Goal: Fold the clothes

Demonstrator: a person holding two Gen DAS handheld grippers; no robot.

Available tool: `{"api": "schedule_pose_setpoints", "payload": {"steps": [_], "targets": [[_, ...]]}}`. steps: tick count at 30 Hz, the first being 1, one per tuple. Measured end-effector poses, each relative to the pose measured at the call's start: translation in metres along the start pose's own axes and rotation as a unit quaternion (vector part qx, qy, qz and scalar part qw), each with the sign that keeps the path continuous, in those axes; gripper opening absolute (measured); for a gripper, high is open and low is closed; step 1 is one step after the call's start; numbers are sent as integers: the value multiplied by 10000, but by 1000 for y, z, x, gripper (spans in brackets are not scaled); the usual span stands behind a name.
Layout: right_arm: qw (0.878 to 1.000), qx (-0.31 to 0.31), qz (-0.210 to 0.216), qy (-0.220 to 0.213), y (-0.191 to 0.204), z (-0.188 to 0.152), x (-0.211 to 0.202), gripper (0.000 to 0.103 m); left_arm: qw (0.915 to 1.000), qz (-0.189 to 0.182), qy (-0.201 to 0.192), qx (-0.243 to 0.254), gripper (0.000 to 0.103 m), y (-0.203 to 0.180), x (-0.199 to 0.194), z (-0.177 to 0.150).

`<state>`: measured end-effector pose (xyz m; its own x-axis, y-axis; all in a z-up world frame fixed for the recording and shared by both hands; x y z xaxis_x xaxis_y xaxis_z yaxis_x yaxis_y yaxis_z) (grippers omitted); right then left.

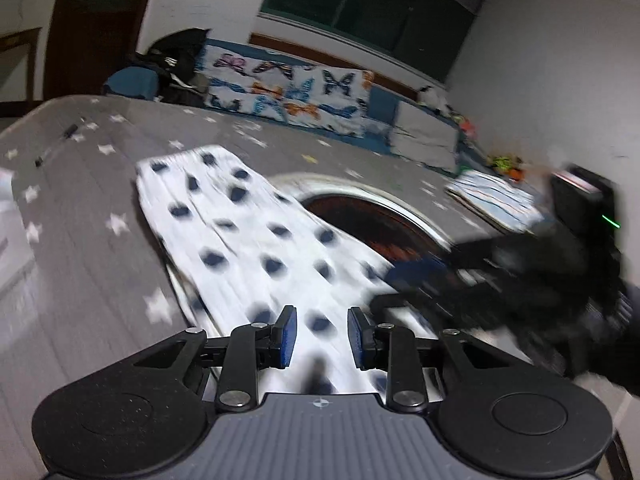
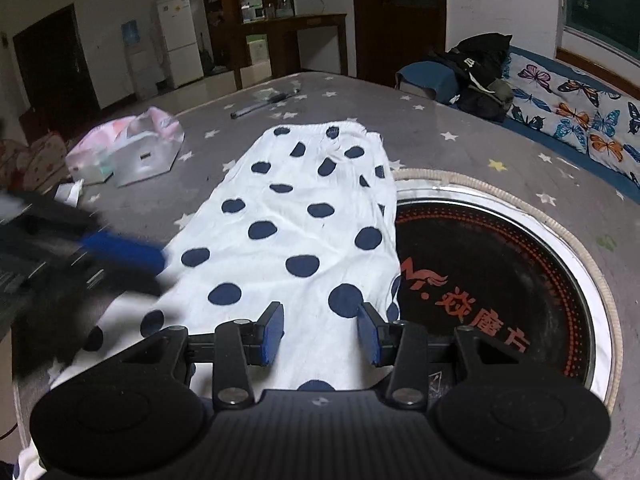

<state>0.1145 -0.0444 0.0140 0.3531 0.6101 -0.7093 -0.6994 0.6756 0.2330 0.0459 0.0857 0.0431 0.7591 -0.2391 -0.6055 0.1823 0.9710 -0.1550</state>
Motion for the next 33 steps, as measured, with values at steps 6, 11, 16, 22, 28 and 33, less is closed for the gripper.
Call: {"api": "schedule_pose_setpoints", "payload": {"steps": [6,11,16,22,28,33], "targets": [[9998,-57,148,-99,9,1,-11,42,9989,393,171,-211,30,46,42,25],[9994,-138,303,-109,20,-2,-15,47,9979,531,266,-248,32,69,73,37],[9989,-215,403,-83,27,-5,-17,49,9970,693,266,-202,37,84,93,50],[9990,-113,424,-24,24,-8,-14,49,9953,944,190,-94,41,99,109,64],[9991,-2,413,15,21,-14,-13,50,9951,991,-38,-51,43,99,103,66],[9990,37,446,-37,22,-16,-20,54,9893,1435,-220,167,50,101,88,59]]}}
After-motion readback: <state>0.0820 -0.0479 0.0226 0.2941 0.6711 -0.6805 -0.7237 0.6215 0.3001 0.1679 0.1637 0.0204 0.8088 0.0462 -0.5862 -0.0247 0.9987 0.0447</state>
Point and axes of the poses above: each gripper's, at about its wrist camera, not at the fingertips, and x roughly the way its jaws point, y to its left, z to its top, the point moved 6 cm from there along x, roughly the way its jaws point, and after that the axes turned 12 degrees about x, right-handed, at the moved point
